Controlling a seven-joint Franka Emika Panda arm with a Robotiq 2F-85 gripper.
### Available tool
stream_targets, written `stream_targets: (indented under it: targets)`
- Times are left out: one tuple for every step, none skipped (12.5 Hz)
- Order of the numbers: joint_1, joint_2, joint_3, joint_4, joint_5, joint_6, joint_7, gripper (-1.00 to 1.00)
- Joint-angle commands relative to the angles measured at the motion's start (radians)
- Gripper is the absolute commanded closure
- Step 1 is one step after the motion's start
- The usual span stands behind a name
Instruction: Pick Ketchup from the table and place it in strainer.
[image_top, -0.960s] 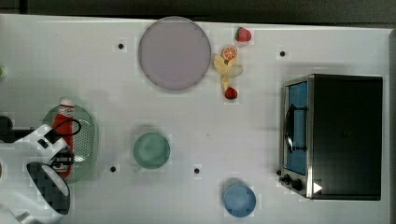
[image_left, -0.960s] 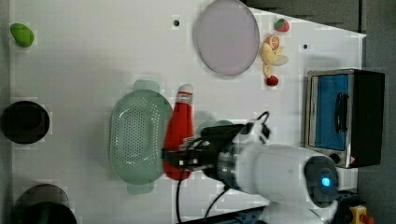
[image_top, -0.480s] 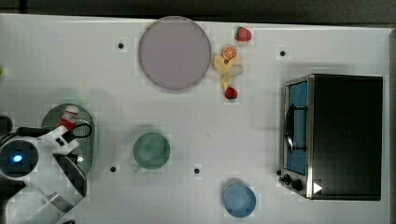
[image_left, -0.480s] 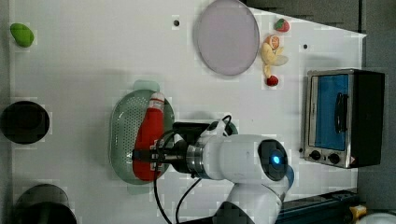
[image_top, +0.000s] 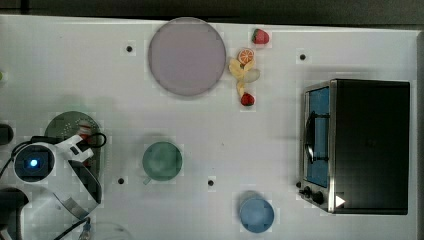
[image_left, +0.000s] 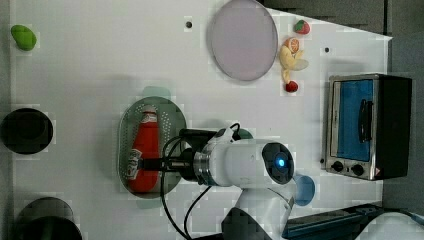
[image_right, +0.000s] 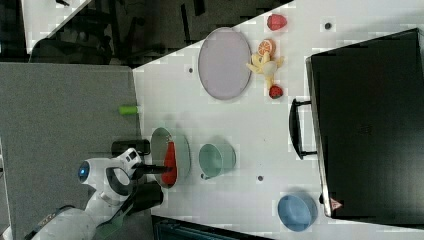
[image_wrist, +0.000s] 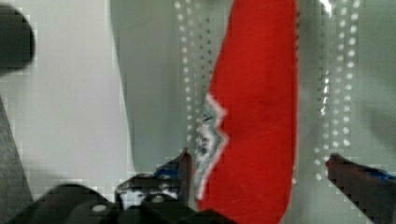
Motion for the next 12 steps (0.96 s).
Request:
stream_targets:
  targets:
    - [-0.013, -0.145, 0.014, 0.038, -0.004, -0.015, 0.184, -1.00]
    - [-0.032, -0.196, 0.014, 0.049, -0.003, -0.058, 0.198, -1.00]
    - [-0.060, -0.249, 0.013, 0.065, 0.001, -0.120, 0.198, -1.00]
    - [-0.092, -0.298, 0.012, 0.086, 0.012, -0.198, 0.191, -1.00]
    - [-0.127, -0.340, 0.011, 0.113, 0.043, -0.280, 0.180, -1.00]
    - [-0.161, -0.375, 0.007, 0.149, 0.083, -0.364, 0.169, -1.00]
    - [-0.190, -0.404, -0.001, 0.190, 0.127, -0.454, 0.158, -1.00]
    - [-0.219, -0.428, -0.016, 0.237, 0.174, -0.538, 0.157, -1.00]
    - [-0.244, -0.449, -0.040, 0.285, 0.206, -0.621, 0.157, -1.00]
    - [-0.266, -0.465, -0.073, 0.337, 0.220, -0.696, 0.157, -1.00]
    - [-0.285, -0.478, -0.115, 0.386, 0.221, -0.769, 0.157, -1.00]
    - [-0.300, -0.487, -0.161, 0.433, 0.220, -0.837, 0.156, -1.00]
